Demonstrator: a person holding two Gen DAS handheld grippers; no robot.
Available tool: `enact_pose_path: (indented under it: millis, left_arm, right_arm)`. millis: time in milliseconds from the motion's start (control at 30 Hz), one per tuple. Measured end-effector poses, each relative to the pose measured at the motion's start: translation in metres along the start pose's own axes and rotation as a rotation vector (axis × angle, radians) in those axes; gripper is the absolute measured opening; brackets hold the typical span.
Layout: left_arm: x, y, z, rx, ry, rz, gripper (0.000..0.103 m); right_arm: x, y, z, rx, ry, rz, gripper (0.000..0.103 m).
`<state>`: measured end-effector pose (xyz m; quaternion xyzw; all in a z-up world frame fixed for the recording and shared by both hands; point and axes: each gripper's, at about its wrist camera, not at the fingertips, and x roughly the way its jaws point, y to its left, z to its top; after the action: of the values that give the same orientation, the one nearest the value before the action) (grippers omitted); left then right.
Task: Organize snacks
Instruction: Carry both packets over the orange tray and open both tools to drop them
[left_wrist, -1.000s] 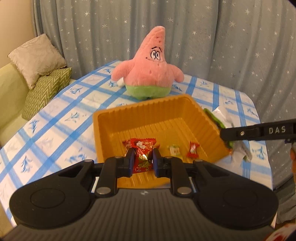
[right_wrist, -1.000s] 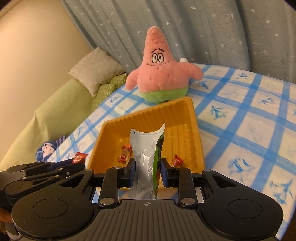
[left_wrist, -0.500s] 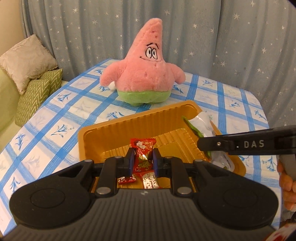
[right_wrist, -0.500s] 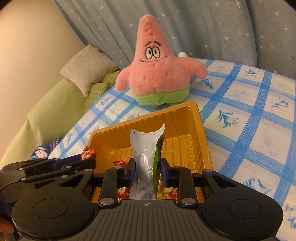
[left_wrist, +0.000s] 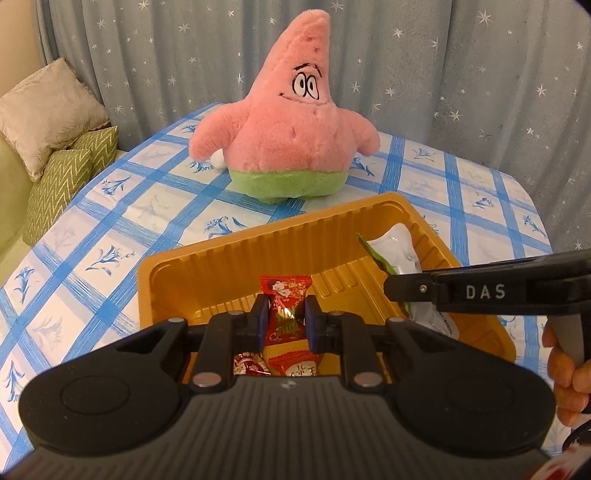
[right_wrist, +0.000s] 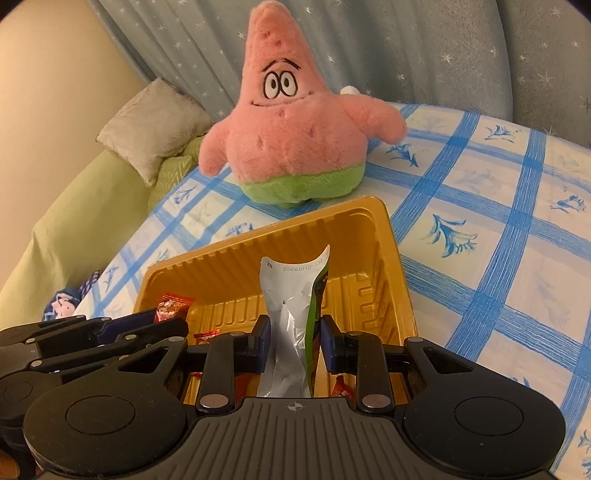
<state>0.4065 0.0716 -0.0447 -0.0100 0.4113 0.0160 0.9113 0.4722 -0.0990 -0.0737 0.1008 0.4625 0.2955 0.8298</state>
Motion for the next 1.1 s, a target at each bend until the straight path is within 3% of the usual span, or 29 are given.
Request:
enact_pose_path:
  millis: [433,600,1100]
  left_arm:
    - [0.009,0.000,-0.003,-0.001,0.011,-0.014,0.018]
    - [0.009,0.000,-0.005,-0.002,0.016,-0.019,0.018]
    - [0.013,0.005,-0.006,0.000,0.024,-0.010,0.018]
  right_arm:
    - [0.013,0.000,0.001,-0.027,0.001,-0.017,0.030]
    - [0.010,-0.005,0.002,-0.003,-0.008,0.000,0.042]
    - [-0.002,-0.009,-0.007,-0.018,0.004,0.014,0.043]
